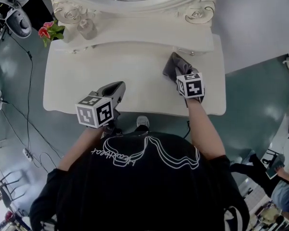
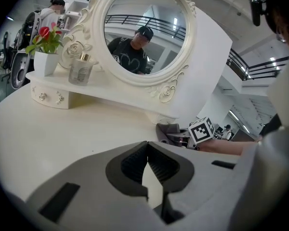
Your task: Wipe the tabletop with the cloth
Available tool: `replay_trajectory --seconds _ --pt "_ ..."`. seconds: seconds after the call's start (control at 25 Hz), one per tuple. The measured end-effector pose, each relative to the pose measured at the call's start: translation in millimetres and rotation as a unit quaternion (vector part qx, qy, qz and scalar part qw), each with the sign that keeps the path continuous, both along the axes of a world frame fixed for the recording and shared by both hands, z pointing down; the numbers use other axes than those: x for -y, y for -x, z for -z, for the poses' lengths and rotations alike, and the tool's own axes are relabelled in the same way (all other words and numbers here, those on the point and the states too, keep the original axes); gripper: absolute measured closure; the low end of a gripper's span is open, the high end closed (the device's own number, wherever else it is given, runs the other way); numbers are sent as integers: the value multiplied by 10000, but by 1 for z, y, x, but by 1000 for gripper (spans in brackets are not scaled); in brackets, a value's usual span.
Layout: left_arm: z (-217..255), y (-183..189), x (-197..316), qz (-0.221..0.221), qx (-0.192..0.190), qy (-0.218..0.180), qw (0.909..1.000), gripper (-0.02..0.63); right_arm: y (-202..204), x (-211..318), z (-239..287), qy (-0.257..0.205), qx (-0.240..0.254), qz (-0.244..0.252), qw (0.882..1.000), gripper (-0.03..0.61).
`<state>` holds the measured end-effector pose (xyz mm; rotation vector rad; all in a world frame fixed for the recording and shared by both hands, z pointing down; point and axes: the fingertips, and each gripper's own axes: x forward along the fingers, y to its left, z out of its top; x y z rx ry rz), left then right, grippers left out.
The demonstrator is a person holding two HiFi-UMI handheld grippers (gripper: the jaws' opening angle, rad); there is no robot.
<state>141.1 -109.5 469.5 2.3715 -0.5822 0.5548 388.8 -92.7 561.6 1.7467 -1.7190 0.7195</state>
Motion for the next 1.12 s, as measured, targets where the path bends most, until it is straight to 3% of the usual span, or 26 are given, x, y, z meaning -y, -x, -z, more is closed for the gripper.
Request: replay_trajectory --seconds 0.44,0.76,1.12 --pt "1 -35 -12 -338 73 -47 9994 609 -88 -53 0 64 -304 -734 9968 523" --pt "2 -58 -18 -592 80 -71 9982 609 -152 -98 0 128 -606 -1364 9887 525" --pt "1 -71 -16 -698 103 -79 9975 609 -204 -123 2 366 -916 -1747 9797 525"
